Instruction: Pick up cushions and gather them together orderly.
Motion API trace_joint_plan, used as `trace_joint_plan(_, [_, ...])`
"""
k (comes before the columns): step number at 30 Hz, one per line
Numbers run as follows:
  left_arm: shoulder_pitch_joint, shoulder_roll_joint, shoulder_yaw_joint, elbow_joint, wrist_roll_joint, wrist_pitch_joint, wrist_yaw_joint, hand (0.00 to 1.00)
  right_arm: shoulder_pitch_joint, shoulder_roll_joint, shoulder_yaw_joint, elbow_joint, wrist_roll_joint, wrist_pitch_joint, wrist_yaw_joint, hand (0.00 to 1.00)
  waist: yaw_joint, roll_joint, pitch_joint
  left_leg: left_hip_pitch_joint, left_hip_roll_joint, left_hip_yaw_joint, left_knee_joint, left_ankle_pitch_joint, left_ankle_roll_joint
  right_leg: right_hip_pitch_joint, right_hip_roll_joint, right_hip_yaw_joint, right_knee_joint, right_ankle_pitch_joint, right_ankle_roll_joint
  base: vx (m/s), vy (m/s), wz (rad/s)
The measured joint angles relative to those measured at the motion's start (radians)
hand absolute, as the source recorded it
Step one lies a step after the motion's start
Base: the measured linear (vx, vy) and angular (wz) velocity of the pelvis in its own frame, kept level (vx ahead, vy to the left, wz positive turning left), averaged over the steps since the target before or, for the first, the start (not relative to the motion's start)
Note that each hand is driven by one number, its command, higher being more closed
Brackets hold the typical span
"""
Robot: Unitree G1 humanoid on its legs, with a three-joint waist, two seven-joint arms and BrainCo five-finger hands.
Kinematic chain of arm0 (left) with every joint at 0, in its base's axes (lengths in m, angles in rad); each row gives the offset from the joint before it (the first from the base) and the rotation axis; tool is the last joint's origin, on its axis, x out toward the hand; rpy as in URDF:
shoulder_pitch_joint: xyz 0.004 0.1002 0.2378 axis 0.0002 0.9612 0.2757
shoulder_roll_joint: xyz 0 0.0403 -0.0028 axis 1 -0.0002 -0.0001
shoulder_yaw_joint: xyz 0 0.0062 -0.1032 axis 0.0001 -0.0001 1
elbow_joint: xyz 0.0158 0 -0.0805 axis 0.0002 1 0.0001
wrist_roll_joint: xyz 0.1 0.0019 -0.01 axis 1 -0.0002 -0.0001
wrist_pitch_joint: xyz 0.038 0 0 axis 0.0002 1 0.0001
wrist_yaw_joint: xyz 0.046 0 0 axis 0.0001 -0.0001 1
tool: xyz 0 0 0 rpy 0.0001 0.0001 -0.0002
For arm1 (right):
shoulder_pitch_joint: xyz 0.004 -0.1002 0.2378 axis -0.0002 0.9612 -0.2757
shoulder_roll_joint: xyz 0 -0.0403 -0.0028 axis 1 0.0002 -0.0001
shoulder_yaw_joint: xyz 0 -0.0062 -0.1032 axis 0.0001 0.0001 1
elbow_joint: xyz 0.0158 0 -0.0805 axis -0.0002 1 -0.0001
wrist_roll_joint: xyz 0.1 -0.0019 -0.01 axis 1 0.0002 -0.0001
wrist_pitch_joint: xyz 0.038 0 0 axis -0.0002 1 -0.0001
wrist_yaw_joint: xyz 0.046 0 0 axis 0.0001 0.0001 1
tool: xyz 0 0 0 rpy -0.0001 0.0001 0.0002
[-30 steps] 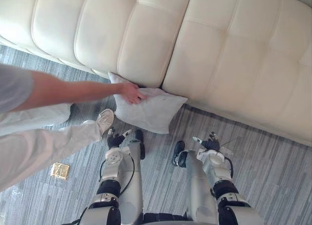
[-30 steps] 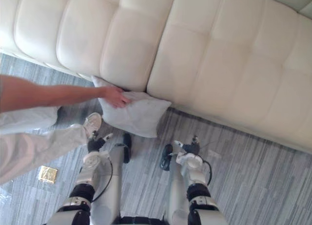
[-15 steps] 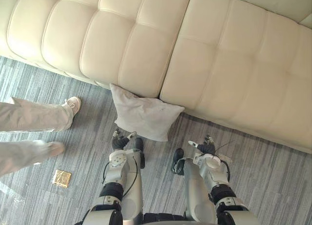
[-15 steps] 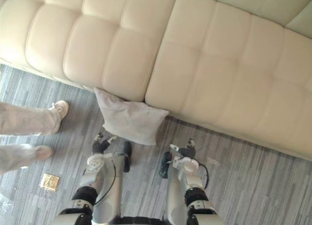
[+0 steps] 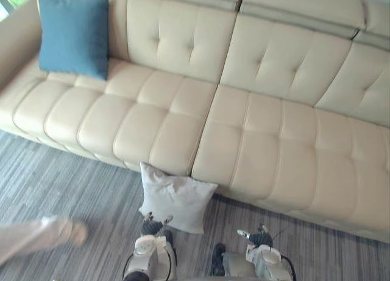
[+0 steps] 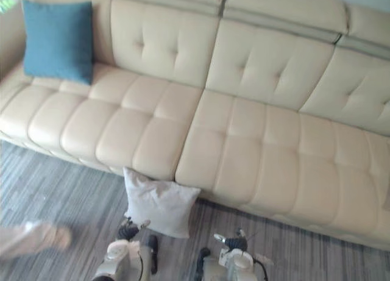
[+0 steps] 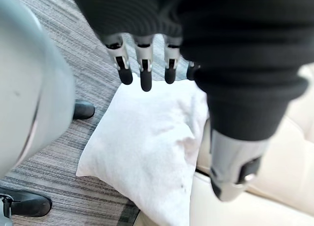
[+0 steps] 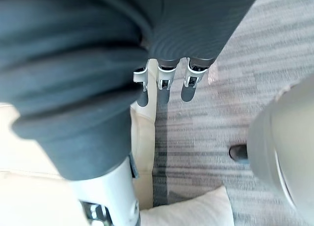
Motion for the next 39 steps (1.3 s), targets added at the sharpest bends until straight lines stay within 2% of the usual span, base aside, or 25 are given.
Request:
trace_joint_plan(5, [0.016, -0.003, 0.03, 0.026, 0.039, 0.004, -0.022, 0.0, 0.012, 0.013, -0.038, 0.02, -0.001, 0.001, 0.023, 0.0, -0.02, 0.005, -0.025, 0.07, -0.009, -0.002, -0.069, 0.035, 0.003, 0.072, 0.001, -0.012, -0.063, 0.028, 0.002, -0.01, 0.009, 0.07])
trace_joint_plan(9, [0.029, -0.004, 0.03, 0.032, 0.056, 0.004, -0.035, 0.0, 0.023, 0.012, -0.041, 0.04, -0.001, 0.001, 0.03, 0.0, -0.021, 0.011, -0.05, 0.088, -0.014, -0.01, -0.096, 0.055, 0.007, 0.088, 0.001, -0.021, -0.085, 0.043, 0.002, -0.05, 0.013, 0.04])
trace_joint_plan(13, [0.032, 0.0, 0.029, 0.042, 0.058, 0.004, -0.041, 0.0, 0.026, 0.02, -0.047, 0.04, -0.001, 0.001, 0.038, 0.0, -0.022, 0.013, -0.056, 0.126, -0.031, -0.029, -0.179, 0.111, 0.014, 0.098, -0.006, -0.037, -0.099, 0.052, 0.004, -0.09, 0.016, 0.17])
trace_joint_plan(15, [0.03, 0.001, 0.03, 0.042, 0.061, 0.004, -0.041, 0.0, 0.022, 0.02, -0.045, 0.04, 0.0, 0.0, 0.039, 0.0, -0.023, 0.012, -0.055, 0.095, -0.044, -0.058, -0.159, 0.115, 0.017, 0.092, -0.014, -0.074, -0.097, 0.049, 0.008, -0.11, 0.02, 0.48])
trace_joint_plan(17, [0.026, -0.001, 0.029, 0.031, 0.068, 0.003, -0.041, 0.0, 0.016, 0.017, -0.045, 0.04, 0.0, 0.0, 0.037, 0.0, -0.025, 0.016, -0.056, 0.007, -0.048, -0.098, -0.074, 0.094, 0.023, 0.065, -0.022, -0.113, -0.082, 0.048, 0.01, -0.1, 0.037, 0.64])
trace_joint_plan(18, [0.02, -0.003, 0.029, 0.021, 0.072, 0.004, -0.041, 0.0, 0.011, 0.009, -0.047, 0.04, 0.0, 0.0, 0.037, 0.0, -0.025, 0.02, -0.057, -0.058, -0.043, -0.107, -0.016, 0.075, 0.025, 0.038, -0.032, -0.139, -0.057, 0.05, 0.008, -0.07, 0.086, 0.58])
trace_joint_plan(20, [0.017, -0.002, 0.032, 0.015, 0.075, 0.003, -0.04, 0.0, 0.007, 0.014, -0.048, 0.039, 0.0, 0.001, 0.035, 0.0, -0.026, 0.023, -0.049, -0.103, -0.006, -0.017, 0.039, 0.038, 0.033, 0.016, -0.055, -0.168, -0.034, 0.052, 0.006, -0.05, 0.127, 0.5])
trace_joint_plan(21, [0.012, -0.001, 0.031, 0.01, 0.075, 0.002, -0.039, 0.0, 0.006, 0.009, -0.056, 0.037, 0.0, 0.002, 0.034, 0.0, -0.027, 0.014, -0.036, -0.108, 0.031, 0.066, 0.113, 0.015, 0.055, 0.017, -0.093, -0.177, -0.004, 0.047, 0.011, -0.02, 0.216, 0.33])
trace_joint_plan(22, [0.013, -0.001, 0.028, 0.01, 0.075, 0.001, -0.039, 0.0, 0.006, -0.003, -0.069, 0.034, 0.0, 0.002, 0.033, 0.0, -0.028, 0.009, -0.033, -0.106, 0.068, 0.091, 0.205, -0.014, 0.057, 0.017, -0.13, -0.177, 0.017, 0.047, 0.013, -0.02, 0.274, 0.25])
trace_joint_plan(23, [0.014, -0.002, 0.027, 0.011, 0.075, 0.001, -0.039, 0.0, 0.007, -0.009, -0.069, 0.032, 0.001, 0.002, 0.032, 0.0, -0.028, 0.01, -0.034, -0.106, 0.084, 0.097, 0.228, -0.025, 0.057, 0.018, -0.143, -0.176, 0.021, 0.048, 0.018, -0.01, 0.305, 0.1])
trace_joint_plan(24, [0.02, -0.003, 0.025, 0.016, 0.075, 0.0, -0.039, 0.0, 0.01, -0.026, -0.07, 0.03, 0.001, 0.001, 0.027, 0.0, -0.031, 0.02, -0.039, -0.078, 0.14, 0.115, 0.247, -0.04, 0.041, 0.017, -0.171, -0.165, 0.031, 0.051, 0.055, -0.01, 0.357, 0.08])
trace_joint_plan(25, [0.023, -0.008, 0.011, 0.031, 0.076, 0.001, -0.039, 0.0, 0.011, -0.046, -0.07, 0.032, 0.001, 0.002, 0.026, 0.0, -0.032, 0.046, -0.049, -0.04, 0.15, 0.084, 0.186, -0.087, -0.056, 0.009, -0.183, -0.148, 0.041, 0.058, 0.103, -0.01, 0.394, 0.08])
trace_joint_plan(26, [0.018, -0.005, -0.002, 0.033, 0.076, 0.001, -0.039, 0.0, 0.007, -0.046, -0.076, 0.039, 0.002, 0.003, 0.026, 0.0, -0.032, 0.039, -0.046, -0.038, 0.13, 0.086, 0.179, -0.094, -0.069, 0.007, -0.2, -0.132, 0.041, 0.057, 0.112, 0.01, 0.406, 0.13])
trace_joint_plan(27, [0.013, 0.034, -0.038, 0.035, 0.08, 0.002, -0.039, 0.0, 0.007, -0.019, -0.076, 0.041, 0.003, 0.01, 0.029, 0.0, -0.033, 0.006, -0.045, -0.038, 0.076, 0.087, 0.165, -0.084, -0.053, 0.008, -0.225, -0.11, 0.021, 0.077, 0.103, 0.01, 0.342, 0.16])
trace_joint_plan(28, [0.013, 0.053, -0.055, 0.036, 0.088, 0.003, -0.04, 0.0, 0.011, -0.005, -0.076, 0.042, 0.003, 0.01, 0.03, 0.0, -0.037, -0.008, -0.048, -0.04, 0.052, 0.084, 0.164, -0.089, -0.043, 0.009, -0.238, -0.107, 0.011, 0.082, 0.105, 0.02, 0.345, 0.21])
trace_joint_plan(29, [0.012, 0.068, -0.066, 0.04, 0.1, 0.002, -0.041, 0.0, 0.014, 0.008, -0.076, 0.043, 0.002, 0.01, 0.032, 0.0, -0.041, -0.021, -0.05, -0.046, 0.027, 0.086, 0.182, -0.105, -0.021, 0.009, -0.26, -0.096, 0.017, 0.103, 0.087, 0.01, 0.234, 0.13])
trace_joint_plan(30, [0.012, 0.072, -0.072, 0.044, 0.103, 0.002, -0.04, 0.0, 0.014, 0.01, -0.076, 0.044, 0.002, 0.011, 0.032, 0.0, -0.041, -0.02, -0.049, -0.046, 0.025, 0.09, 0.188, -0.111, -0.016, 0.009, -0.262, -0.085, 0.024, 0.11, 0.076, 0.0, 0.241, -0.1])
trace_joint_plan(32, [0.013, 0.097, -0.089, 0.055, 0.113, 0.003, -0.038, 0.0, -0.026, 0.011, -0.074, 0.075, 0.0, 0.019, 0.033, 0.0, -0.029, -0.004, -0.028, 0.001, 0.034, 0.15, 0.17, -0.129, -0.002, -0.039, -0.267, -0.079, 0.082, 0.194, -0.039, -0.03, 0.267, -0.65])
trace_joint_plan(33, [0.022, 0.099, -0.089, 0.055, 0.113, 0.003, -0.038, 0.0, -0.031, 0.013, -0.07, 0.075, 0.0, 0.019, 0.033, 0.0, -0.028, 0.0, -0.025, 0.018, 0.036, 0.17, 0.154, -0.128, 0.001, -0.053, -0.268, -0.092, 0.1, 0.215, -0.068, -0.04, 0.198, -0.77])
trace_joint_plan(34, [0.027, 0.099, -0.087, 0.054, 0.113, 0.003, -0.037, 0.0, -0.034, 0.013, -0.061, 0.073, -0.001, 0.02, 0.034, 0.0, -0.03, 0.008, -0.019, 0.041, 0.037, 0.185, 0.132, -0.122, 0.01, -0.069, -0.266, -0.103, 0.13, 0.224, -0.081, 0.0, 0.13, -0.54])
trace_joint_plan(35, [0.028, 0.099, -0.082, 0.054, 0.113, 0.003, -0.037, 0.0, -0.036, 0.013, -0.053, 0.072, -0.002, 0.017, 0.035, 0.0, -0.037, 0.015, -0.014, 0.071, 0.041, 0.197, 0.105, -0.124, 0.022, -0.088, -0.231, -0.099, 0.197, 0.174, -0.036, 0.0, 0.095, -0.39])
trace_joint_plan(36, [0.03, 0.099, -0.079, 0.055, 0.113, 0.003, -0.037, 0.0, -0.035, 0.013, -0.052, 0.072, -0.002, 0.017, 0.036, 0.0, -0.041, 0.014, -0.015, 0.079, 0.042, 0.2, 0.097, -0.123, 0.022, -0.091, -0.206, -0.097, 0.22, 0.15, -0.026, 0.04, 0.05, -0.31])
trace_joint_plan(37, [0.03, 0.101, -0.079, 0.062, 0.114, 0.002, -0.038, 0.0, -0.035, 0.012, -0.04, 0.079, -0.002, 0.014, 0.036, 0.0, -0.042, 0.01, -0.018, 0.106, 0.046, 0.213, 0.067, -0.11, 0.022, -0.091, -0.129, -0.081, 0.234, 0.08, -0.009, 0.06, -0.035, -0.31])
trace_joint_plan(38, [0.028, 0.101, -0.078, 0.075, 0.114, 0.003, -0.038, 0.0, -0.036, 0.01, -0.036, 0.09, -0.002, 0.011, 0.036, 0.0, -0.042, 0.006, -0.02, 0.123, 0.042, 0.229, 0.039, -0.1, 0.014, -0.086, -0.08, -0.087, 0.193, 0.05, -0.017, 0.09, -0.048, -0.35])
trace_joint_plan(39, [0.028, 0.1, -0.077, 0.078, 0.114, 0.003, -0.039, 0.0, -0.037, 0.011, -0.036, 0.093, -0.002, 0.009, 0.036, 0.0, -0.042, 0.006, -0.021, 0.125, 0.039, 0.234, 0.032, -0.096, 0.01, -0.078, -0.067, -0.093, 0.155, 0.044, -0.022, 0.11, -0.061, -0.38])
